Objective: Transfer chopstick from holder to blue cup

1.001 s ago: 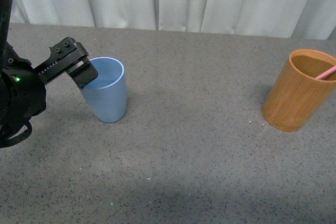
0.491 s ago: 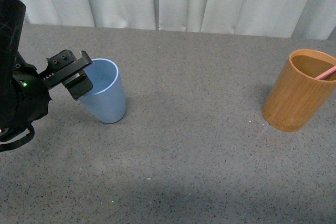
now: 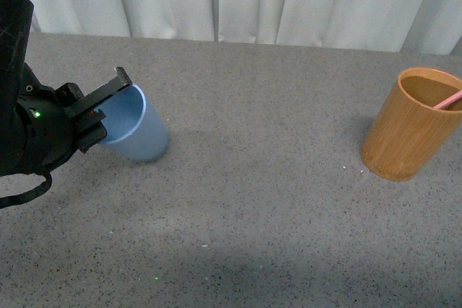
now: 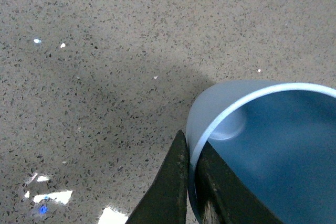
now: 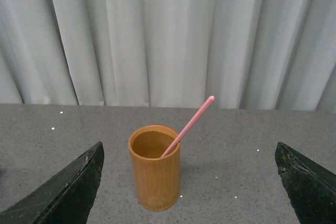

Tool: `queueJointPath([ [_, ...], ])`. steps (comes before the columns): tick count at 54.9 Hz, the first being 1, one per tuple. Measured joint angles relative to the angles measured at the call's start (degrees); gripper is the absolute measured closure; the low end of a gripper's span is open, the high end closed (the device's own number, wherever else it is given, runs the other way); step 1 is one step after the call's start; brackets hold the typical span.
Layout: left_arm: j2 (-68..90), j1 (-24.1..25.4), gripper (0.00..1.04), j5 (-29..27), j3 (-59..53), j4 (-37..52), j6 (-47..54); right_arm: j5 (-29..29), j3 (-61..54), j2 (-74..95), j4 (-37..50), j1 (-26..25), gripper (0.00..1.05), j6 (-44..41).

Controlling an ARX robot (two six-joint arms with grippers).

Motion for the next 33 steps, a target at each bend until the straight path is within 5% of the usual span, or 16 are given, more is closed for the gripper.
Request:
queueJointPath([
  [17, -4.11, -1.03, 1.01, 0.72, 0.35, -0.59, 0.92, 0.00, 0.00, 0.00, 0.00, 0.00, 0.10, 0.00],
  [33, -4.20, -8.04, 1.01, 1.46, 4.44, -1.11, 4.81, 0.00, 0.00, 0.00, 0.00, 0.00, 0.10, 0.00],
])
